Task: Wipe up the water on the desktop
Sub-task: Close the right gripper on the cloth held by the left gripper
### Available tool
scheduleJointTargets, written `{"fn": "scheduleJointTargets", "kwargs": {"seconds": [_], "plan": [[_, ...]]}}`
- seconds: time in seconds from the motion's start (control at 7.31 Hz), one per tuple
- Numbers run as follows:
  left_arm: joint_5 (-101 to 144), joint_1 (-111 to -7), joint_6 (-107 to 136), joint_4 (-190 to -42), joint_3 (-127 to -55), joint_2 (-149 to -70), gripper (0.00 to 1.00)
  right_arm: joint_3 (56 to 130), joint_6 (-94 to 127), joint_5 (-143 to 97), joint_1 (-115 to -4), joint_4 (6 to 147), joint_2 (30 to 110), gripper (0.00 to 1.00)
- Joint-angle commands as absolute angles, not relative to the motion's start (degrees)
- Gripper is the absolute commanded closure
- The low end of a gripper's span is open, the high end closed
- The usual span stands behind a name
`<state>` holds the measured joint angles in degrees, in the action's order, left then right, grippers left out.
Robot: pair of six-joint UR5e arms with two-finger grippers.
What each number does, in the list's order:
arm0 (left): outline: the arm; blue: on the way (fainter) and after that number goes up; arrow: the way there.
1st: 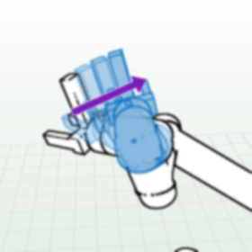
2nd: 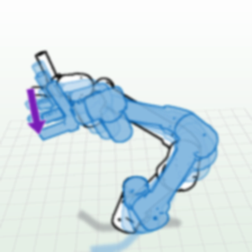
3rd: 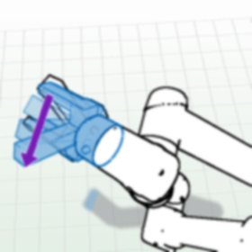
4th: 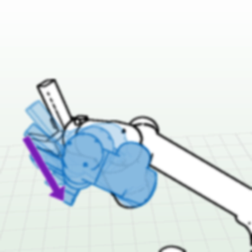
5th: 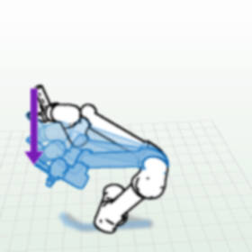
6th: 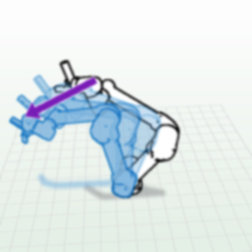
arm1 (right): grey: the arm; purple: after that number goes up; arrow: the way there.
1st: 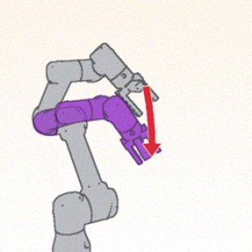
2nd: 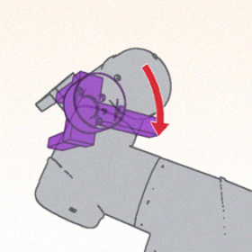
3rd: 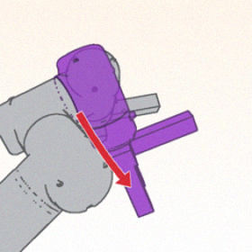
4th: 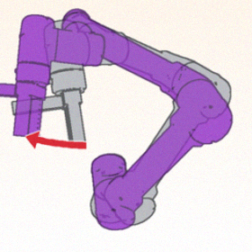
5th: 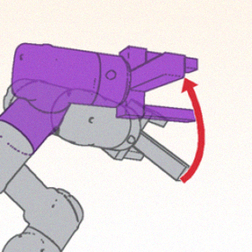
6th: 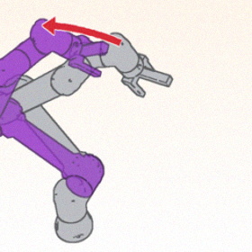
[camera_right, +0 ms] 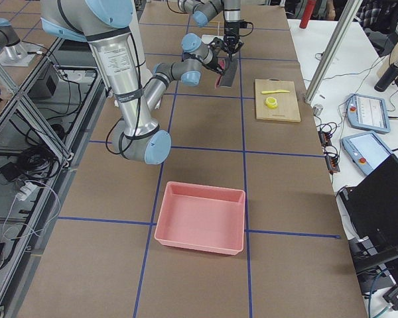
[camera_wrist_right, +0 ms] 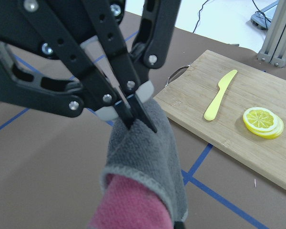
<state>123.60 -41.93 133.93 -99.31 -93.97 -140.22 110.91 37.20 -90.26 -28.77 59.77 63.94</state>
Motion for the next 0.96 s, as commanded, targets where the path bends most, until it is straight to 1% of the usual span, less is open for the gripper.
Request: {"fn": "scheduleJointTargets", "kwargs": {"seconds": [0.0, 0.27, 0.41, 0.55, 0.68, 0.82], "plan": [[123.7, -41.9, 133.8, -99.3, -94.0, -140.6, 1.0, 110.9, 37.3, -90.3, -28.7, 59.8, 63.8, 0.8], [123.7, -41.7, 133.9, -99.3, -94.0, -141.1, 1.0, 110.8, 37.5, -90.2, -28.5, 59.8, 64.0, 0.8], [123.7, -41.7, 133.6, -99.4, -94.0, -141.0, 1.0, 111.0, 37.6, -90.3, -28.6, 59.7, 64.1, 1.0], [123.7, -41.7, 133.5, -99.7, -94.0, -140.7, 1.0, 111.3, 37.4, -90.7, -28.7, 59.7, 64.1, 1.0], [123.7, -41.7, 132.7, -99.8, -94.0, -140.5, 0.84, 111.3, 38.0, -90.7, -28.7, 59.7, 64.1, 1.0], [123.5, -41.7, 127.7, -99.5, -94.0, -140.4, 0.14, 111.3, 38.0, -90.7, -28.7, 59.7, 64.1, 1.0]]}}
